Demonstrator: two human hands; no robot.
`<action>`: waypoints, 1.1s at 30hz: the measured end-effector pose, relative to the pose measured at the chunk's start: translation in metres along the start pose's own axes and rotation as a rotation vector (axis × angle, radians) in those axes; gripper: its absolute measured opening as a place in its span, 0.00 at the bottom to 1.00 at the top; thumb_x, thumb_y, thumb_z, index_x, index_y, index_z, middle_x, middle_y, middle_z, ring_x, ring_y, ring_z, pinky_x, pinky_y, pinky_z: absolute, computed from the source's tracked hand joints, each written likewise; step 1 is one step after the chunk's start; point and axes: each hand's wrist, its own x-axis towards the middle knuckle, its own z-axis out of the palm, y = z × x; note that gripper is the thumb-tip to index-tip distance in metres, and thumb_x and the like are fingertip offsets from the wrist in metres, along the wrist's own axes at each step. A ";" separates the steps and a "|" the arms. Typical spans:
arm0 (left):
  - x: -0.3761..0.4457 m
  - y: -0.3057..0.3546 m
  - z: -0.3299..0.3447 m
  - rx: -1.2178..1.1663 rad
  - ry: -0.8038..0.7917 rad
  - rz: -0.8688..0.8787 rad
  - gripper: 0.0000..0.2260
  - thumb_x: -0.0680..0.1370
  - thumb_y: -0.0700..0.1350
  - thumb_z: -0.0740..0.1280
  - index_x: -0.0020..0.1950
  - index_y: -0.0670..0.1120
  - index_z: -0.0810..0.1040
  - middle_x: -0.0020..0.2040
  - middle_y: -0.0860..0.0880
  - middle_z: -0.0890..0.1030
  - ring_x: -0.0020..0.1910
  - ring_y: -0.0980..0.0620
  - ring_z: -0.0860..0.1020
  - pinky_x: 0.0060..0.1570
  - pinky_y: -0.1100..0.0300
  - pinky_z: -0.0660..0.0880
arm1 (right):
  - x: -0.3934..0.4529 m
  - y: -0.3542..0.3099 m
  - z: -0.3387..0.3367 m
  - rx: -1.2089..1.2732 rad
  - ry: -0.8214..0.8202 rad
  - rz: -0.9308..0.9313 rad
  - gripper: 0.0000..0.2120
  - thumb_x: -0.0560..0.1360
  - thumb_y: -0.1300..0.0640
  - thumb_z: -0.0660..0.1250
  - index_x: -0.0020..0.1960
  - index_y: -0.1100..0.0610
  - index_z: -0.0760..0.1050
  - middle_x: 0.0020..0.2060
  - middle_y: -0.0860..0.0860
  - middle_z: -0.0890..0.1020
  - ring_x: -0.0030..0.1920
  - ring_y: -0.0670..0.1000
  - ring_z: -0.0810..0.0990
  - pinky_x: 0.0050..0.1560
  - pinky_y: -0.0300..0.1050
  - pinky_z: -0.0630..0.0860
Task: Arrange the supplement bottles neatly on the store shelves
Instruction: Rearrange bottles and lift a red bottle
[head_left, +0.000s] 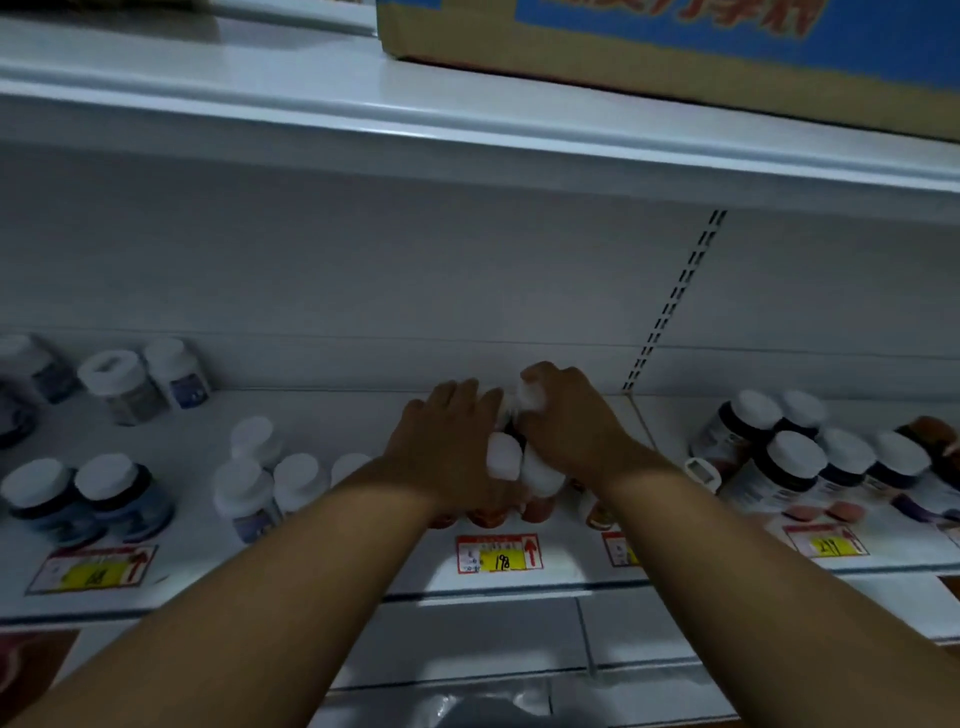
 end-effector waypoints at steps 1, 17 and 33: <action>-0.001 0.000 0.001 -0.023 0.032 0.008 0.51 0.63 0.77 0.62 0.77 0.52 0.51 0.77 0.47 0.57 0.74 0.44 0.56 0.69 0.46 0.57 | 0.001 0.003 0.004 0.007 -0.026 0.007 0.22 0.76 0.54 0.66 0.68 0.54 0.68 0.58 0.57 0.72 0.53 0.56 0.76 0.47 0.40 0.67; 0.010 -0.001 -0.004 0.042 -0.015 -0.008 0.55 0.58 0.78 0.64 0.77 0.53 0.49 0.70 0.51 0.67 0.68 0.45 0.62 0.63 0.46 0.63 | 0.007 0.010 0.018 0.086 -0.166 0.025 0.12 0.82 0.55 0.56 0.58 0.61 0.71 0.50 0.60 0.77 0.49 0.58 0.76 0.44 0.45 0.69; -0.004 0.001 -0.006 -0.023 0.117 0.001 0.54 0.62 0.78 0.62 0.79 0.52 0.49 0.76 0.49 0.59 0.74 0.47 0.58 0.70 0.48 0.55 | 0.007 0.001 0.005 0.070 -0.129 0.004 0.13 0.82 0.51 0.55 0.57 0.58 0.72 0.47 0.57 0.80 0.46 0.54 0.77 0.40 0.43 0.66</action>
